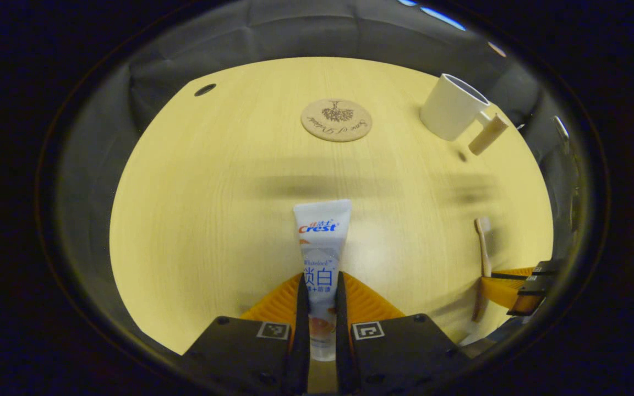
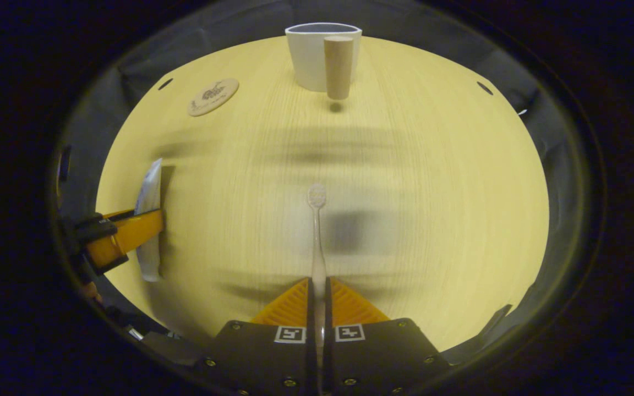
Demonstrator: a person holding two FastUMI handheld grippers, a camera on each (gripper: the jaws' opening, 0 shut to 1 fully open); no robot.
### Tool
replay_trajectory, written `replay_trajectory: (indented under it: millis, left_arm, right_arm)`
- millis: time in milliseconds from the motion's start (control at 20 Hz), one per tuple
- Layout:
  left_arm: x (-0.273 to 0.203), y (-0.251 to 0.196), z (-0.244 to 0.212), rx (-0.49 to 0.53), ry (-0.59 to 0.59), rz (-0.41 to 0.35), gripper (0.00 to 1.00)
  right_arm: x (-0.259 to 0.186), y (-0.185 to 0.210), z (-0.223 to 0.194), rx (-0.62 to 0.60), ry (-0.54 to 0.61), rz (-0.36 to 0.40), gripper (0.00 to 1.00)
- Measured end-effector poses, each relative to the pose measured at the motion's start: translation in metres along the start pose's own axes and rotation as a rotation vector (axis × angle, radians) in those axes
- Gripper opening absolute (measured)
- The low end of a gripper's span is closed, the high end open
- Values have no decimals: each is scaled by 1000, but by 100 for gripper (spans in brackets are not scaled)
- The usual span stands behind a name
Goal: Put the toothbrush and toothpaste on the desktop into the cup, then pick up the cup and place it on the coaster on the desktop.
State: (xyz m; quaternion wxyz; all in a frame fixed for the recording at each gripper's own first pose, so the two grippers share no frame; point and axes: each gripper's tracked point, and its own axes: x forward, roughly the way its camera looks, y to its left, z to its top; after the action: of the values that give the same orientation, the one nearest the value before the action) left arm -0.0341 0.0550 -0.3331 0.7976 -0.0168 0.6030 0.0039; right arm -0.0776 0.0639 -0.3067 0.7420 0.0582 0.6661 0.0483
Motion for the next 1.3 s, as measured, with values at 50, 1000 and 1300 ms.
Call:
replay_trajectory:
  millis: [50, 1000, 1300]
  left_arm:
    - [0, 0, 0, -5, -6, -13, 28]
    - [-72, -30, 77, -56, -374, -99, 27]
    - [-103, -46, 119, -34, -524, -112, 27]
  right_arm:
    - [-1, 1, 0, -2, -15, 4, 5]
    - [-96, 27, 81, 61, -541, 230, 5]
    - [-135, 26, 128, 24, -731, 264, 4]
